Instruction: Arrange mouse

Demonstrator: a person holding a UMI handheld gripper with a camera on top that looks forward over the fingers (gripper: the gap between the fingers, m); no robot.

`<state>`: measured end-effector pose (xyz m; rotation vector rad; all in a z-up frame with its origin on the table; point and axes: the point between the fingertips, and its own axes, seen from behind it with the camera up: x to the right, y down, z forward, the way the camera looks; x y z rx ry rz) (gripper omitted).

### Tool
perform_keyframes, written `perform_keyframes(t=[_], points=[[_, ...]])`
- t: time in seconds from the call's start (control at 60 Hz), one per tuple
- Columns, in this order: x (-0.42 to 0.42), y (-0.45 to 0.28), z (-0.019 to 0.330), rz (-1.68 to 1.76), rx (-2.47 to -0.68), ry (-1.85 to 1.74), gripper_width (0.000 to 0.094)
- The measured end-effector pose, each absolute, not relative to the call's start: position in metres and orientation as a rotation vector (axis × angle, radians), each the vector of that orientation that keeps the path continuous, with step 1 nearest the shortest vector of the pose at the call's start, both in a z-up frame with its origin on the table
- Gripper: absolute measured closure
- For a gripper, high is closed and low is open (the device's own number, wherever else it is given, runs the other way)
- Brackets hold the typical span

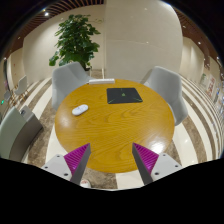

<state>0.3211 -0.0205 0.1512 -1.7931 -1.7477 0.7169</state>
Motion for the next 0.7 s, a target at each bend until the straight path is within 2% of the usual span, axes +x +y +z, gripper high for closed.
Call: perform_keyframes(t=[0.133,0.7], points=[[0.317,-0.036,0.145,0.736,-1.78,-1.786,0.0058],[0.288,-0.182,0.11,0.859,-1.643,-1.966,0.0059]])
